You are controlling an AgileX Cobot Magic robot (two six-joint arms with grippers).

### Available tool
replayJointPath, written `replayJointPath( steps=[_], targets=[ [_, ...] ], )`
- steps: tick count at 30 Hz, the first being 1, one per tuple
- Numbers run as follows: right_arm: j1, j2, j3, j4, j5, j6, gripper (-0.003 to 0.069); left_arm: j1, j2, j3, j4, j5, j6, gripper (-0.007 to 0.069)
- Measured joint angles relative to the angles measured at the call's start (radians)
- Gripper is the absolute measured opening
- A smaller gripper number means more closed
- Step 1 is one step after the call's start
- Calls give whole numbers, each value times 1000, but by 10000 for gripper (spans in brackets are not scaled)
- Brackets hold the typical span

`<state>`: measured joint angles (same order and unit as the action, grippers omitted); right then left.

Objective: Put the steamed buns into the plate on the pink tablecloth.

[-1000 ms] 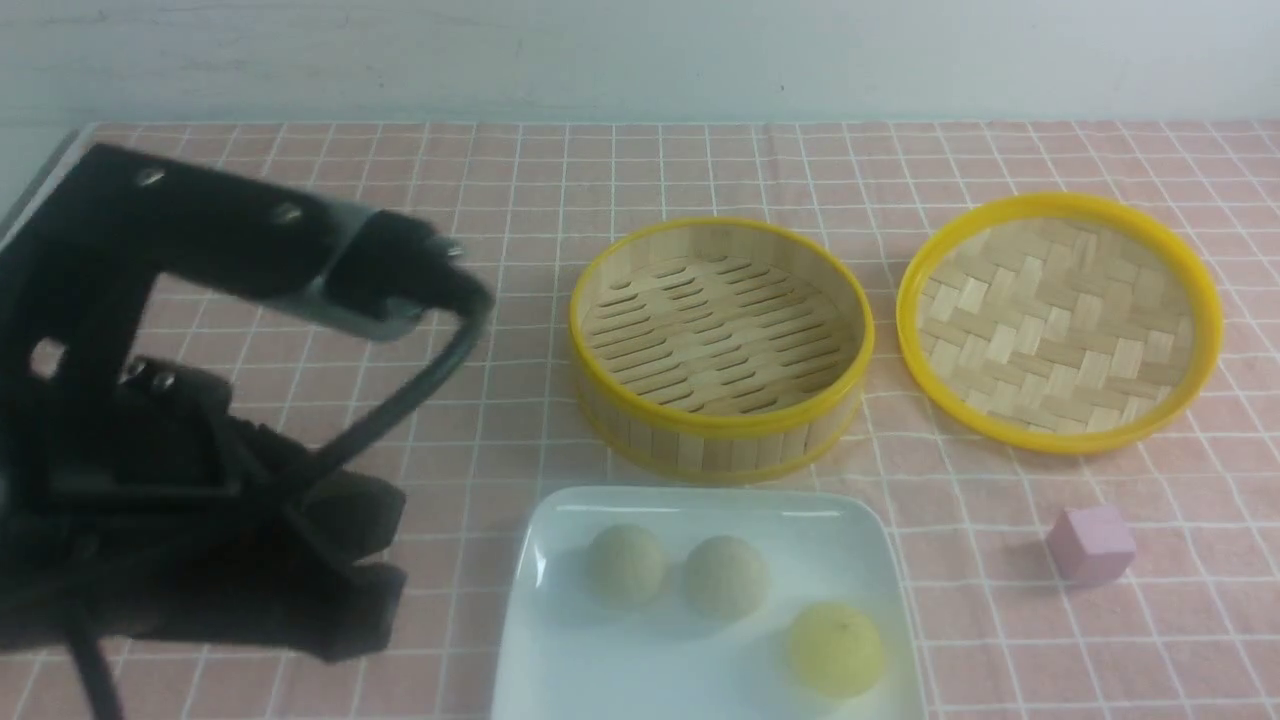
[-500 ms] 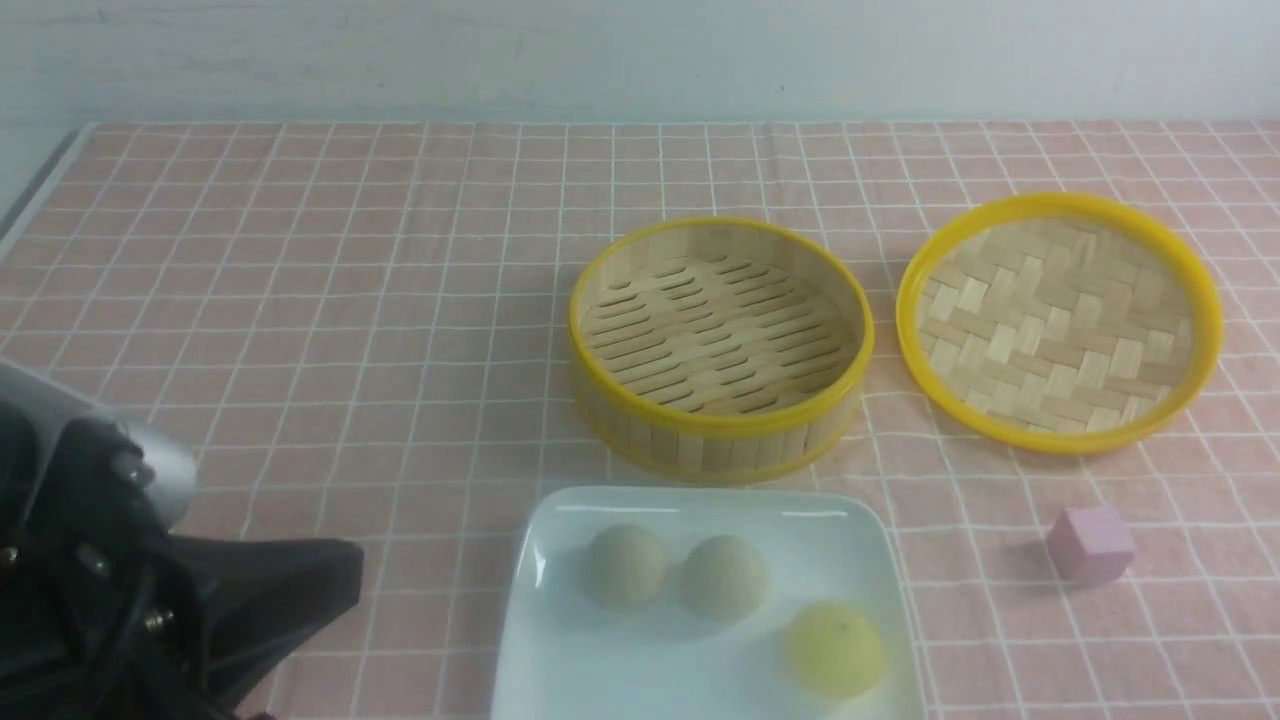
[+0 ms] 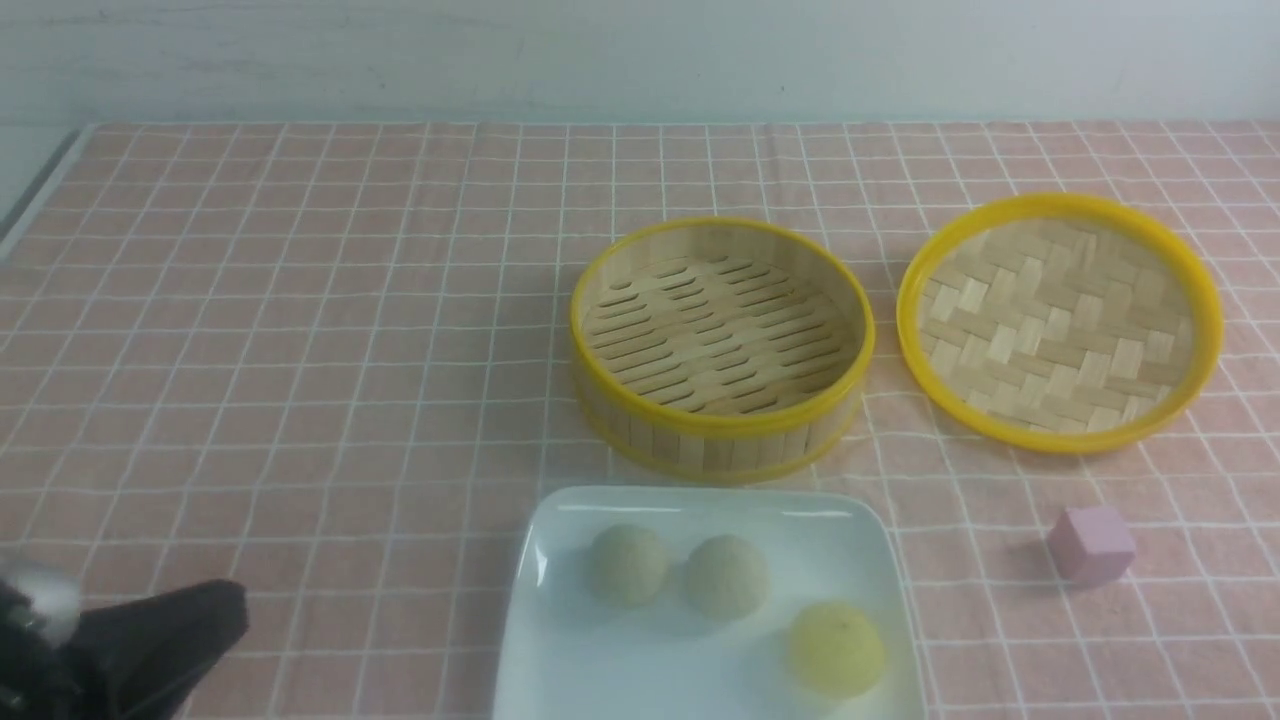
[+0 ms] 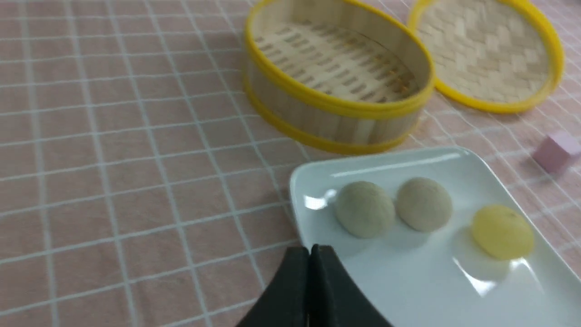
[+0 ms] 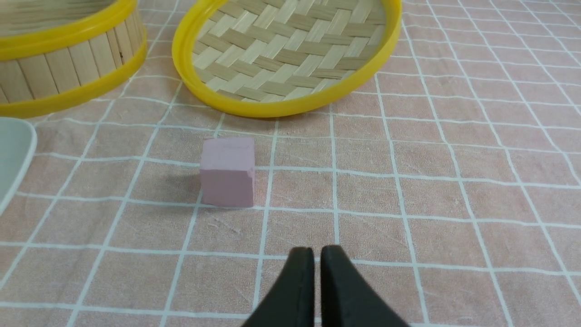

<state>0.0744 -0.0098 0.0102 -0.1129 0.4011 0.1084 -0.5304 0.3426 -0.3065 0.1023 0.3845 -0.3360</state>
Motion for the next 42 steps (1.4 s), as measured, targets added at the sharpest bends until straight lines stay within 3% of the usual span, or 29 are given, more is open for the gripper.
replayJointPath(
  steps=[8,13,42],
  targets=[
    [0,0,0,0,0,0,58,301,-263,236,36,-16,0,31],
    [0,0,0,0,0,0,67,409,-327,311,39,-17,0,37],
    [0,0,0,1,0,-19,110,425,-355,332,81,-16,16,59]
  ],
)
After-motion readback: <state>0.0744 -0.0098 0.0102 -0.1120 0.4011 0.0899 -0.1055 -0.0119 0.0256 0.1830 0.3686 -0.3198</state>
